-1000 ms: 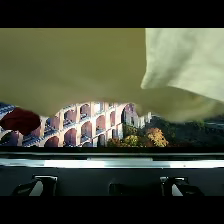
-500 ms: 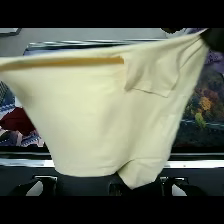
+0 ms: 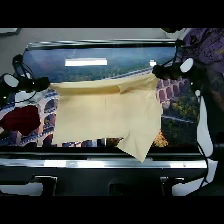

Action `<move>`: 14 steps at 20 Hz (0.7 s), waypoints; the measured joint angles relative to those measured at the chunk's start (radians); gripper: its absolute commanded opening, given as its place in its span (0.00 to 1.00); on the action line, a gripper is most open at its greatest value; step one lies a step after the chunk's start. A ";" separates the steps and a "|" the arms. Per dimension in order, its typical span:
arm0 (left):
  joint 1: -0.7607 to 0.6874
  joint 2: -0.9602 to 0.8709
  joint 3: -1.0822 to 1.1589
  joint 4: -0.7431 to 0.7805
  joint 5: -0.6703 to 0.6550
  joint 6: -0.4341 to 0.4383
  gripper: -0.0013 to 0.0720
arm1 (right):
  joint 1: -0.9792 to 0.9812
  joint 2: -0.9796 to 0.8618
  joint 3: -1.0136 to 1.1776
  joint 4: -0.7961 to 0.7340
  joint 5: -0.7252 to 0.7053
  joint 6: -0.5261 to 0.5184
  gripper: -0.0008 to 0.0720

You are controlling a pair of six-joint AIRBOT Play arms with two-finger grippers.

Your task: Fold the clothes and pants, and hang the long-sleeved shirts on hangers.

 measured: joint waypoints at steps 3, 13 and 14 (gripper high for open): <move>-0.007 -0.068 -0.003 0.003 0.020 -0.006 0.03 | 0.009 -0.064 -0.002 -0.036 -0.029 0.023 0.05; -0.013 -0.111 -0.005 0.007 -0.366 -0.105 0.03 | 0.013 -0.097 -0.003 -0.189 0.229 0.072 0.05; -0.013 -0.111 -0.005 0.014 -0.399 -0.107 0.03 | 0.013 -0.098 -0.003 -0.193 0.259 0.075 0.05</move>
